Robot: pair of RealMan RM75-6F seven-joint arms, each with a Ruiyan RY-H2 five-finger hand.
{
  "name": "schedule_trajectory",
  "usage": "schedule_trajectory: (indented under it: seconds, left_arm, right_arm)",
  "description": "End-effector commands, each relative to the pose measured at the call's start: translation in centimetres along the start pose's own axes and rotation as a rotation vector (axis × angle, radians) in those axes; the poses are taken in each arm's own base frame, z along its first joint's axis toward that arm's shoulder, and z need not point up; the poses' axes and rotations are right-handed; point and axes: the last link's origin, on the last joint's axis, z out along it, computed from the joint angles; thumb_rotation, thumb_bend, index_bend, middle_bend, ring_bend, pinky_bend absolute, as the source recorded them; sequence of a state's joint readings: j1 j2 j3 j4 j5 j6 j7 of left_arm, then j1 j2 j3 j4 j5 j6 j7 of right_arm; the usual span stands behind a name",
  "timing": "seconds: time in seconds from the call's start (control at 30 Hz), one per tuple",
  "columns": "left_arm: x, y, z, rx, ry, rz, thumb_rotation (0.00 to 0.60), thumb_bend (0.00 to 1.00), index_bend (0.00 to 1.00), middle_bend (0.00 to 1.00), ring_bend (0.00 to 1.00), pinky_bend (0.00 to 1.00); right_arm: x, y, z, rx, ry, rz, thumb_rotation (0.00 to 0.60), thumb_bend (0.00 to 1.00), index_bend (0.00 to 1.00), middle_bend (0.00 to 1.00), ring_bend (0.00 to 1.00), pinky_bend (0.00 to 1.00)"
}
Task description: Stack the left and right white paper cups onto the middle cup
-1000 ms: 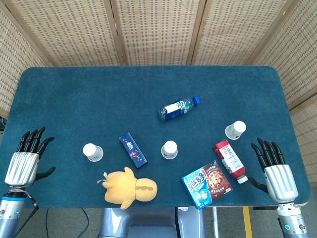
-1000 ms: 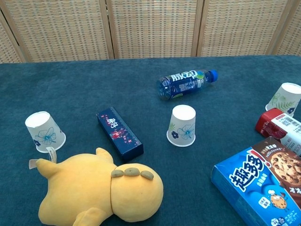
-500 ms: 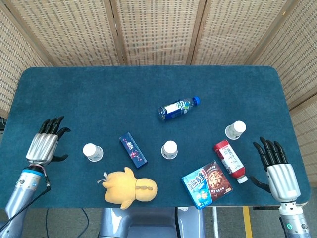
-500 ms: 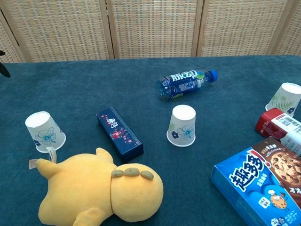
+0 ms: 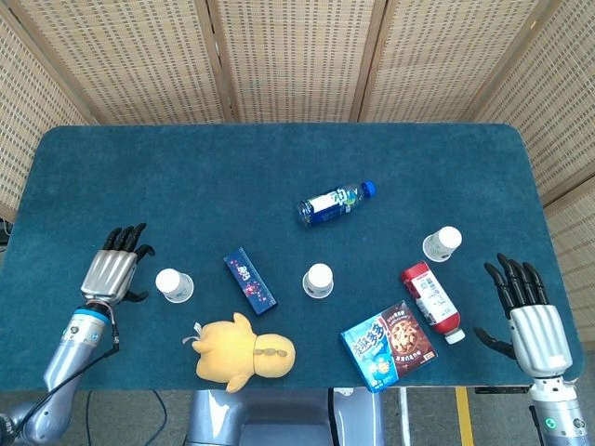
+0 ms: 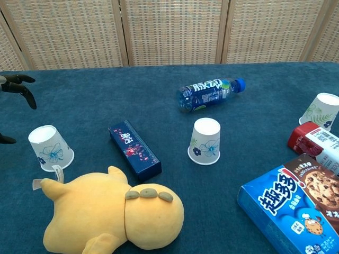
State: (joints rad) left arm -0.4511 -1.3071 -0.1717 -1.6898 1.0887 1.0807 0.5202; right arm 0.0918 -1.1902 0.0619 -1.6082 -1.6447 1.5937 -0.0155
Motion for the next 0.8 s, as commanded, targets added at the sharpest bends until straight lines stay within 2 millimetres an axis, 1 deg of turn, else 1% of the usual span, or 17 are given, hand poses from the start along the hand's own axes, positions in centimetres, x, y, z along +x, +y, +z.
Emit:
schedule_trajectory:
  seconds: [0.03,0.27,0.47,0.73,0.8]
  left_arm:
    - [-0.4,0.3,0.4,-0.002,-0.007,0.002,0.6,0.1,0.33,0.0,0.0,0.03]
    - [-1.2,1.4,0.8,-0.023,-0.015,-0.008,0.6,0.1,0.33,0.0,0.0,0.03]
    - [-1.5,1.7,1.1,-0.022,-0.02,-0.012,0.6,0.1,0.37,0.0,0.0,0.03]
    - [-2.2,2.1,1.9,-0.014,-0.036,-0.017,0.6,0.12,0.4,0.0,0.0,0.03]
    - [-2.4,2.3,2.0,-0.015,-0.039,-0.019,0.6,0.15,0.42,0.0,0.0,0.03]
  right_arm:
    - [0.0,0.0,0.0,0.0,0.0,-0.001,0.6,0.15,0.05,0.0,0.0,0.0]
    - [0.1,0.2,0.1,-0.006,0.004,0.003,0.6,0.15,0.05,0.0,0.0,0.0]
    - [0.1,0.2,0.1,-0.003,0.002,0.006,0.6,0.15,0.05,0.0,0.0,0.0]
    - [0.2,0.2,0.0,-0.004,0.001,0.012,0.6,0.15,0.05,0.0,0.0,0.0]
    - [0.2,0.2,0.0,-0.003,0.001,0.012,0.6,0.15,0.05,0.0,0.0,0.0]
